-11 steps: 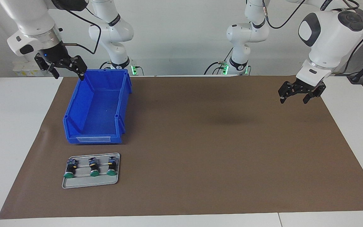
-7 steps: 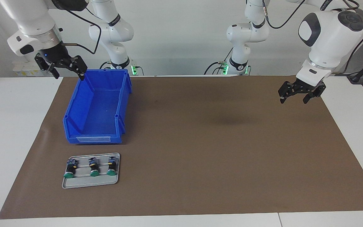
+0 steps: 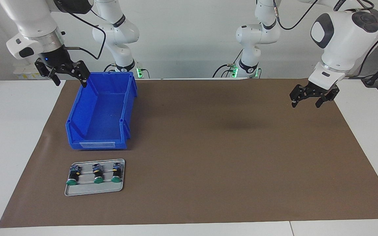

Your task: Place and press button with both arms

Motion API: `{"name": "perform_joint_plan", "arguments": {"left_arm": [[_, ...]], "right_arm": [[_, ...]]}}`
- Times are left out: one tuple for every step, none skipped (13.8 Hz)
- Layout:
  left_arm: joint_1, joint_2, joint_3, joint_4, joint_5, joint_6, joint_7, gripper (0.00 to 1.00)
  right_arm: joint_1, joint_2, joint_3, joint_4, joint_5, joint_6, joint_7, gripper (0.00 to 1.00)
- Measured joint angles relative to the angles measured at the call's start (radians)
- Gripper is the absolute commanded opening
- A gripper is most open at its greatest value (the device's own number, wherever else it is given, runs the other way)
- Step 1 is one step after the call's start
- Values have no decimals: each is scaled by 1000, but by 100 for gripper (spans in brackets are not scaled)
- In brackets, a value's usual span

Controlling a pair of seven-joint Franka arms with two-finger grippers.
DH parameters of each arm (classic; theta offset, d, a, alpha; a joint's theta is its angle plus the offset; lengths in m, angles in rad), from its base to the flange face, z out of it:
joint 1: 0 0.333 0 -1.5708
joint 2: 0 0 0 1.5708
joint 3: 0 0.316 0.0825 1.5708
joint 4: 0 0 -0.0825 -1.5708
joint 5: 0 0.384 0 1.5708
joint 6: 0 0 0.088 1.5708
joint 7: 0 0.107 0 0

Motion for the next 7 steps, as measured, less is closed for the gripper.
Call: {"name": "perform_joint_plan", "arguments": {"left_arm": [[0, 0, 0, 0, 0, 0, 0, 100], [0, 0, 0, 0, 0, 0, 0, 100], [0, 0, 0, 0, 0, 0, 0, 100], [0, 0, 0, 0, 0, 0, 0, 100], [0, 0, 0, 0, 0, 0, 0, 100], [0, 0, 0, 0, 0, 0, 0, 100], [0, 0, 0, 0, 0, 0, 0, 100]], "right_arm": [[0, 17, 0, -16, 0, 67, -10, 100], [0, 43, 0, -27, 0, 122, -18, 100], [0, 77, 0, -32, 2, 176, -27, 100], [0, 118, 0, -36, 4, 236, -41, 100], [0, 163, 0, -38, 4, 291, -55, 100], [-1, 210, 0, -39, 4, 345, -74, 100], [-2, 257, 0, -40, 5, 399, -109, 100]]}}
